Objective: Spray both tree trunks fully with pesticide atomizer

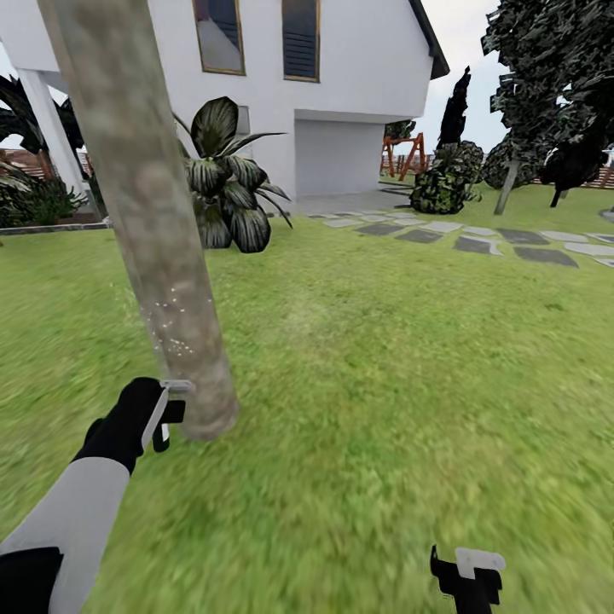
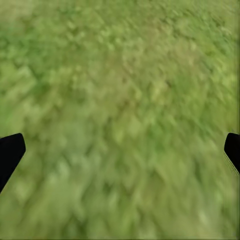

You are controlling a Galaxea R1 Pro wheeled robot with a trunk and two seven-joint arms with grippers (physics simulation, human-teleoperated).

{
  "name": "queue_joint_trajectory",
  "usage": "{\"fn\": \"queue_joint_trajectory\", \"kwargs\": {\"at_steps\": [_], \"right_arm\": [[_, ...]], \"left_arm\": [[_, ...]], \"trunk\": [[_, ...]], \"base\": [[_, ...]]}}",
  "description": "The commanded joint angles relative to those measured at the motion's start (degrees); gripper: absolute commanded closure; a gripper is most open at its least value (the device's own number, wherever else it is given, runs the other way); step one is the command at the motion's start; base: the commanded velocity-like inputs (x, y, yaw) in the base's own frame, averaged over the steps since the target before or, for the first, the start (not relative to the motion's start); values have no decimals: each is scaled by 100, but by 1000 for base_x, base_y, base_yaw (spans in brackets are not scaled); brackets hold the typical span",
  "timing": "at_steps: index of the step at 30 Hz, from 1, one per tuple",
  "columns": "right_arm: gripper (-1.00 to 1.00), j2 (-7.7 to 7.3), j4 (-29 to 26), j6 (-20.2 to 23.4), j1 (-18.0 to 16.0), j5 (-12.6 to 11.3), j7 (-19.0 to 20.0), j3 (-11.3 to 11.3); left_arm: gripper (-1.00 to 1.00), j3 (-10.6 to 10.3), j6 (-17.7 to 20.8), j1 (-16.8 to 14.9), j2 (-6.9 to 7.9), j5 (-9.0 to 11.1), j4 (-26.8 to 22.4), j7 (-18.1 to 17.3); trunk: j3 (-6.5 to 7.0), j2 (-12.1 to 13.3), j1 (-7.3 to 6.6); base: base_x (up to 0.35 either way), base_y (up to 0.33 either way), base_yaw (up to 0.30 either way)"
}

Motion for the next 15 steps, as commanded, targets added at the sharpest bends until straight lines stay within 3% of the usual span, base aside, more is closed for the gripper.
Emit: {"fn": "queue_joint_trajectory", "kwargs": {"at_steps": [1,8,15], "right_arm": [[-100,0,3,-6,-3,-4,-28,33],[-100,0,1,-6,-3,-4,-28,33],[-100,0,-1,-6,-3,-4,-28,33]], "left_arm": [[100,8,22,-4,3,-51,0,-27],[100,11,-19,-3,31,-52,209,-31],[100,8,-37,-3,-5,-46,235,-23]], "trunk": [[-5,-2,1],[-5,-2,1],[-5,-2,1]], "base": [[220,-199,0],[224,-194,0],[24,-267,17]]}}
